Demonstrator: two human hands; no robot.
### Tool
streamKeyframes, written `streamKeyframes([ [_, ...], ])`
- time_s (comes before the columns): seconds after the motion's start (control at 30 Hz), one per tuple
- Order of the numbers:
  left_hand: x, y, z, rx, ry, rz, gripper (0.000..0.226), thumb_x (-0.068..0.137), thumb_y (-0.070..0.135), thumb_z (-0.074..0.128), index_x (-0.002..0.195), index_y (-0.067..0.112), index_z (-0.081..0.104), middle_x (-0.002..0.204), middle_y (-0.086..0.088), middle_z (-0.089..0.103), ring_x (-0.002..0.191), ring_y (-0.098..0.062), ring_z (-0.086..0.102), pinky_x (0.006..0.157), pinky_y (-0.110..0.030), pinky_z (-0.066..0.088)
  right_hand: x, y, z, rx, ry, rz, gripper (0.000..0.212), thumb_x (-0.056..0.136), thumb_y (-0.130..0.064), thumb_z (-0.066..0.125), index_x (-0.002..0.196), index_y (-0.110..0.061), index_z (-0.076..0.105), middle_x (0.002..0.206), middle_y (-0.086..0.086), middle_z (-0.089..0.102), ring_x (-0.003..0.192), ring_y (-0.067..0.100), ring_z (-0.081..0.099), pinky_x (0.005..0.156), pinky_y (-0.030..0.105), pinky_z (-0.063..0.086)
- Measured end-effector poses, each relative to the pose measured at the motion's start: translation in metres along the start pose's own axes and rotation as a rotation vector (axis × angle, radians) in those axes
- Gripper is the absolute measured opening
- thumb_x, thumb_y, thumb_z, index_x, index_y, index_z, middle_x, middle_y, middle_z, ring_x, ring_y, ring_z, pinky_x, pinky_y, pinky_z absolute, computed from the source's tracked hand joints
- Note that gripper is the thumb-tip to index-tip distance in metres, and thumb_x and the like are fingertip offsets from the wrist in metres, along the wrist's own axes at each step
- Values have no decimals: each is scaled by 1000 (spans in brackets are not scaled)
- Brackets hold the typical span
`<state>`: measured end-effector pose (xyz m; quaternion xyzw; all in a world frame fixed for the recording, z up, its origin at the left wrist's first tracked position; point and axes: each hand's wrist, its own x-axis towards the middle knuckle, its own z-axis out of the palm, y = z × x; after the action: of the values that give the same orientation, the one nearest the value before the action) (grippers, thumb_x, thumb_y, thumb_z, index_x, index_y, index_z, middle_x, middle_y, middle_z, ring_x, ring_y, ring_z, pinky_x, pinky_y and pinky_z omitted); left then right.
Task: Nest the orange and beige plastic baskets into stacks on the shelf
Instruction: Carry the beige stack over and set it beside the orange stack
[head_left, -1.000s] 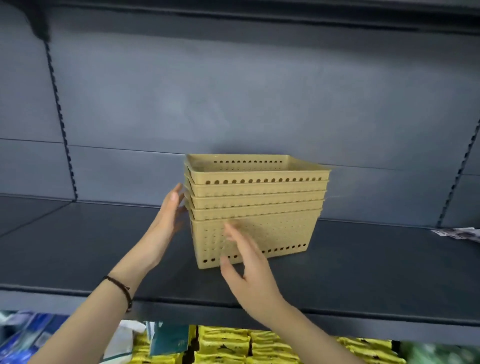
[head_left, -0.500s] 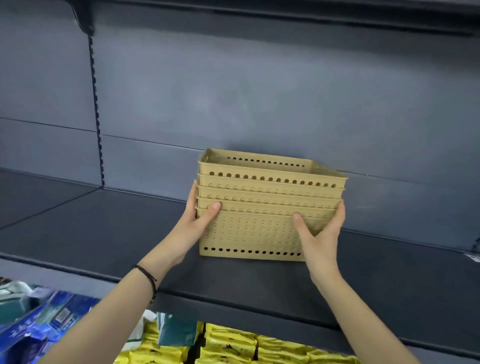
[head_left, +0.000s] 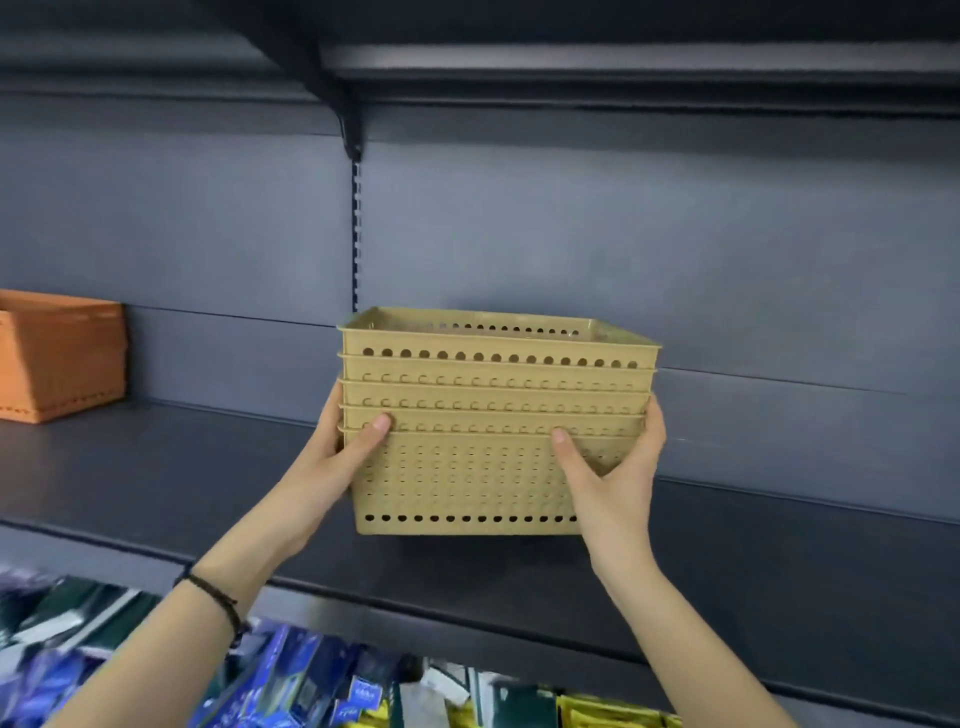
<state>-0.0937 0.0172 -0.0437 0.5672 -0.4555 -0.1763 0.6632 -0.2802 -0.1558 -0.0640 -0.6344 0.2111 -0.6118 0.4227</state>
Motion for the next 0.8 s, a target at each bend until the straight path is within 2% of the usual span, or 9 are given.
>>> streamKeyframes([
  [0.1, -9, 0, -76, 25, 34, 32, 73, 76, 61, 63, 140, 51, 30, 131, 20, 59, 118, -3, 58, 103, -49, 43, -19, -9, 67, 49, -54, 4, 92, 67, -37, 82, 138, -44, 25, 142, -13, 41, 133, 5, 40, 112, 44, 37],
  [0.2, -16, 0, -136, 47, 90, 46, 71, 79, 58, 62, 141, 50, 30, 131, 20, 59, 120, -4, 57, 104, -50, 42, -33, -15, 123, 74, -113, 22, 89, 65, -35, 85, 130, -47, 25, 140, -9, 41, 129, 6, 44, 110, 44, 39],
  [0.3, -15, -1, -182, 69, 118, 59, 77, 73, 62, 65, 141, 47, 33, 130, 20, 60, 118, -2, 57, 103, -49, 43, -42, -18, 171, 89, -140, 29, 89, 65, -31, 86, 128, -45, 25, 140, -7, 41, 128, 7, 45, 110, 43, 39],
  [0.4, -9, -6, -216, 73, 154, 54, 62, 81, 48, 58, 139, 47, 35, 126, 22, 61, 115, 1, 58, 104, -49, 42, -48, -17, 209, 106, -158, 35, 87, 66, -27, 86, 125, -45, 24, 138, -5, 42, 126, 7, 46, 109, 39, 40],
  [0.47, -7, -12, -237, 66, 169, 46, 63, 82, 45, 57, 140, 46, 34, 127, 23, 61, 116, 2, 57, 105, -50, 40, -52, -16, 230, 117, -165, 44, 87, 68, -21, 86, 125, -41, 24, 137, -5, 41, 125, 6, 46, 108, 36, 40],
  [0.6, -2, -28, -275, 60, 156, 17, 86, 64, 68, 70, 140, 49, 34, 130, 21, 60, 118, 0, 57, 105, -49, 40, -60, -7, 266, 123, -185, 68, 83, 66, -21, 87, 120, -39, 26, 137, -4, 37, 124, 4, 45, 104, 34, 42],
  [0.7, 5, -45, -303, 26, 151, -11, 93, 59, 70, 73, 140, 50, 33, 132, 19, 59, 119, -3, 58, 102, -48, 43, -68, 2, 293, 100, -192, 96, 82, 67, -19, 86, 119, -37, 26, 138, -4, 34, 122, 3, 43, 103, 30, 40],
  [0.8, 14, -63, -330, 8, 138, -49, 94, 57, 72, 72, 140, 52, 33, 130, 19, 60, 117, -4, 59, 96, -45, 48, -77, 12, 320, 59, -177, 124, 83, 65, -23, 87, 117, -39, 25, 137, -3, 31, 125, 11, 42, 105, 34, 38],
])
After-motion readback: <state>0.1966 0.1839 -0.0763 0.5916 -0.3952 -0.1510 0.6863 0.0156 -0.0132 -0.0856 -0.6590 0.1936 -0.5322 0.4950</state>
